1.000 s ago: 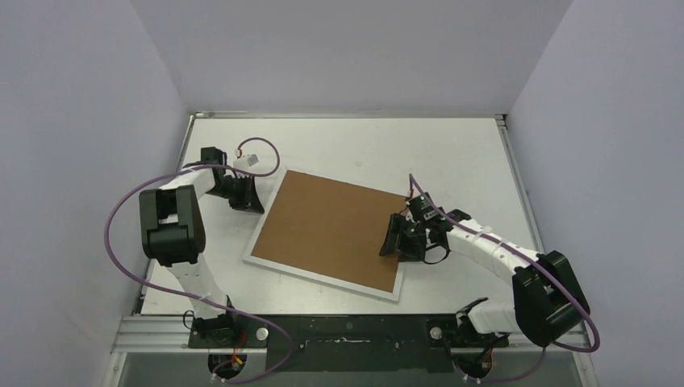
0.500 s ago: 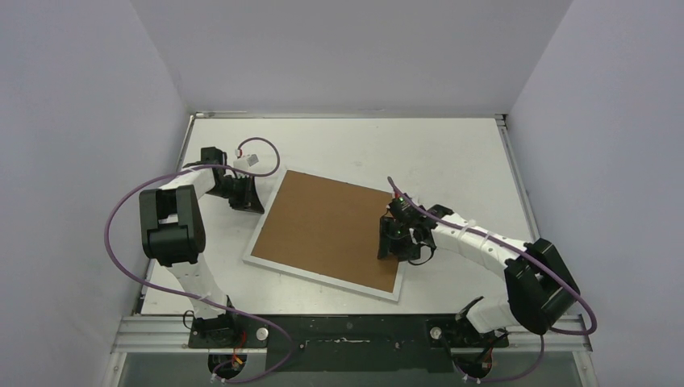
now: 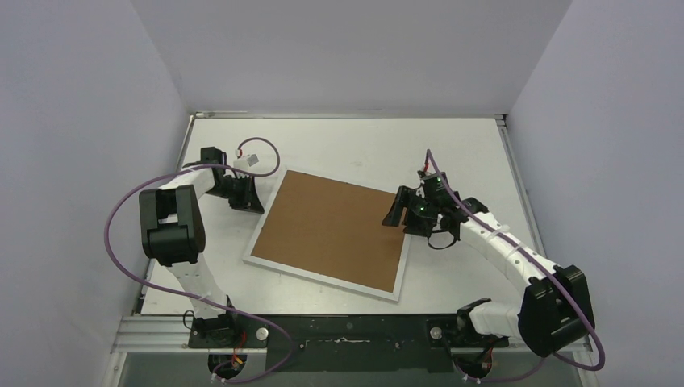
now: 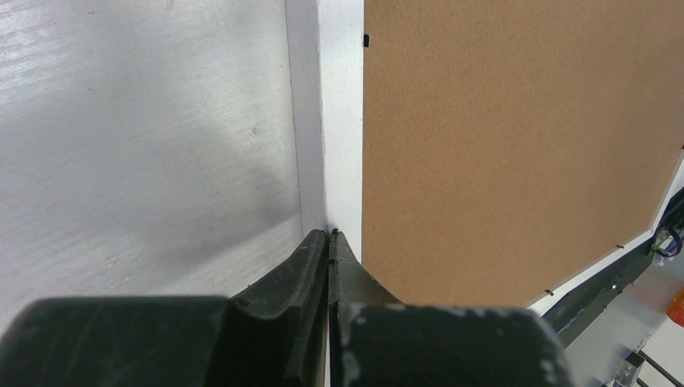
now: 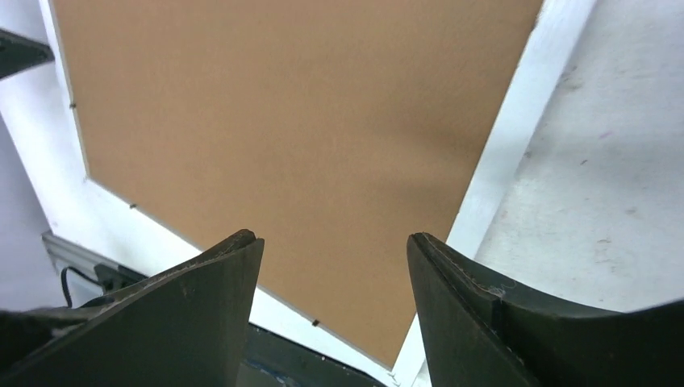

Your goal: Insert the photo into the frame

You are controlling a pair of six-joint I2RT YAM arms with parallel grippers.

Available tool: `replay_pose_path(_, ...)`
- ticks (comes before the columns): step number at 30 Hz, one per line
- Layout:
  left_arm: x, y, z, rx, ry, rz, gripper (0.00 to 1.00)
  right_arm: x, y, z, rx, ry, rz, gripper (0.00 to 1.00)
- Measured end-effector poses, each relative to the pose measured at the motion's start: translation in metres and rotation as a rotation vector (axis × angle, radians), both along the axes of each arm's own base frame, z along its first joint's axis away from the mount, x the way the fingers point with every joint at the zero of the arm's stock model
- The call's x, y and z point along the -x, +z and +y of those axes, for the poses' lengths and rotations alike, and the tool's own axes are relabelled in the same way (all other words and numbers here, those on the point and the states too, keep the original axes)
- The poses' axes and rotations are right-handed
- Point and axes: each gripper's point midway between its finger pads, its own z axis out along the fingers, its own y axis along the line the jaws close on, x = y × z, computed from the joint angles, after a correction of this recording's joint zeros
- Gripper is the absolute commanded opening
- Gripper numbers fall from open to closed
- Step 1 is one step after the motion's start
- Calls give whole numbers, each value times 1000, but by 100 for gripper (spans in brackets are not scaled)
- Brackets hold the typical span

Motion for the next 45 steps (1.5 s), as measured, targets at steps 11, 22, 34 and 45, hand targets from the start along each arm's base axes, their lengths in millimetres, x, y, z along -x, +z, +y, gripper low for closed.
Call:
replay_pose_path(11,0,0,1,3,3,3,0,60,-51,-2,-59,26,199,66)
replay_pose_path(22,1,0,0,6,2,4,0,62,-49,1,-90,24,194,65)
replay_pose_path(34,1,0,0,7,2,4,0,60,-51,5,-113,17,192,63)
replay_pose_path(45,1,0,0,7,2,4,0,59,-52,10,-127,29,191,62)
